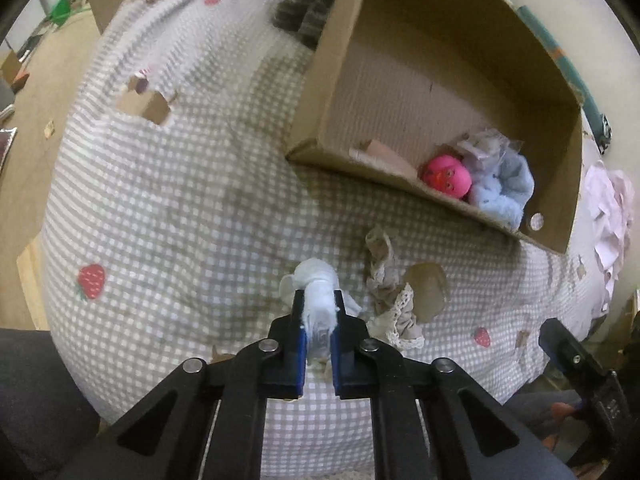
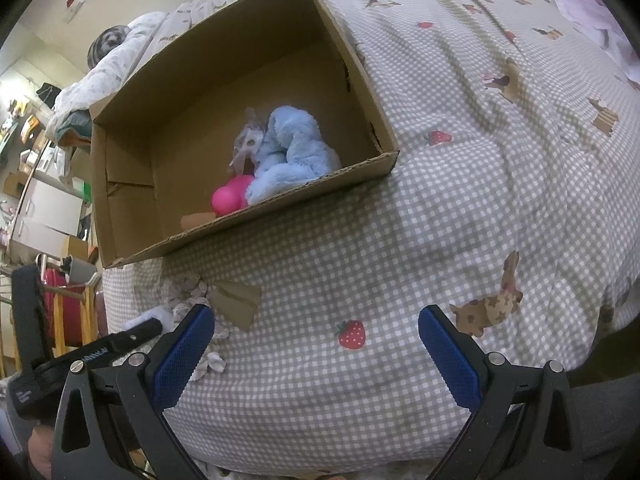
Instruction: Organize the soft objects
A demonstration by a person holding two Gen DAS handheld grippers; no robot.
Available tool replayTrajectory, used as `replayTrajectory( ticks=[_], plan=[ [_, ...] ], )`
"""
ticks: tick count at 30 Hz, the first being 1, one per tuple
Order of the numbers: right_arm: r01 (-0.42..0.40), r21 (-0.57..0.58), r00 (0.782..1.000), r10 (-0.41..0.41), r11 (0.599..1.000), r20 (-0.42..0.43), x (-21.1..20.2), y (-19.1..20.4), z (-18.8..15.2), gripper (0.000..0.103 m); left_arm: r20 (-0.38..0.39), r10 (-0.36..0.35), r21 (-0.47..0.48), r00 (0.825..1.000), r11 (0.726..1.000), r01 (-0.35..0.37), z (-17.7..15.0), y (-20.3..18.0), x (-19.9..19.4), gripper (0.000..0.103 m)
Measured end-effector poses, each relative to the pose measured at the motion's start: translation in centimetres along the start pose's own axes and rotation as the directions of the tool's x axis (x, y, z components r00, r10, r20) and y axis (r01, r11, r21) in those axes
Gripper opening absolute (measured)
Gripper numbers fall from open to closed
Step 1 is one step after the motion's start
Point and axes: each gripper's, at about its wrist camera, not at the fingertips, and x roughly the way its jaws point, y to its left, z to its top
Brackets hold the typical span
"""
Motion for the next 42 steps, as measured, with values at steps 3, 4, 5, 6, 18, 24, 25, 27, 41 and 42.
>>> replayTrajectory(
  ticks=[3, 4, 5, 6, 18, 24, 25, 27, 41, 42],
  plan=[
    [0.001, -0.002, 1.000, -0.001, 1.000, 0.001, 0.1, 0.0, 0.0, 0.103, 0.031, -0.014, 0.005, 0.999, 1.000, 0.013, 0.2, 0.4, -1.6, 0.007],
    [0.001, -0.001, 1.000, -0.001, 1.000, 0.001, 0.1, 0.1, 0.0, 0.103, 0.041, -0.021, 0.006, 0.999, 1.000, 0.021, 0.5, 0.4, -1.7, 0.006],
    [0.001, 0.000, 1.000, -0.001, 1.000, 0.001, 0.1, 0.1, 0.0, 0.103, 0.056, -0.024, 0.012, 0.998, 1.000, 0.024, 0.5, 0.3, -2.3, 0.006],
    [0.000, 0.002, 1.000, 0.000, 1.000, 0.001, 0.2, 0.3, 0.0, 0.103, 0.076, -0.025, 0.017, 0.997, 1.000, 0.024, 0.5, 0.2, -2.9, 0.006],
    [-0.109, 0.023, 0.991, 0.111, 0.994, -0.070, 2.0, 0.4, 1.2, 0.103, 0.191, -0.008, 0.051, 0.981, 0.999, -0.001, 0.0, 0.7, -6.3, 0.006],
    [-0.177, -0.032, 0.968, 0.168, 0.984, -0.188, 5.6, 3.2, 1.9, 0.073, 0.212, 0.023, 0.100, 0.977, 0.994, -0.045, -0.2, -0.7, -5.9, 0.006],
    [-0.176, -0.038, 0.966, 0.165, 0.984, -0.200, 6.1, 3.7, 1.8, 0.068, 0.209, 0.024, 0.099, 0.978, 0.994, -0.046, -0.2, -0.6, -5.9, 0.006],
    [-0.172, -0.049, 0.962, 0.157, 0.984, -0.224, 7.1, 4.7, 1.8, 0.064, 0.206, 0.027, 0.097, 0.978, 0.994, -0.048, -0.1, -0.5, -5.7, 0.006],
    [-0.081, -0.115, 0.970, 0.052, 0.990, -0.238, 9.9, 5.7, 2.7, 0.006, 0.196, 0.052, 0.157, 0.979, 0.984, -0.084, -0.4, -1.8, -4.8, 0.006],
    [-0.080, -0.112, 0.972, 0.052, 0.990, -0.230, 9.7, 5.6, 2.6, 0.006, 0.199, 0.056, 0.161, 0.978, 0.983, -0.089, -0.4, -1.9, -4.7, 0.006]
  ],
)
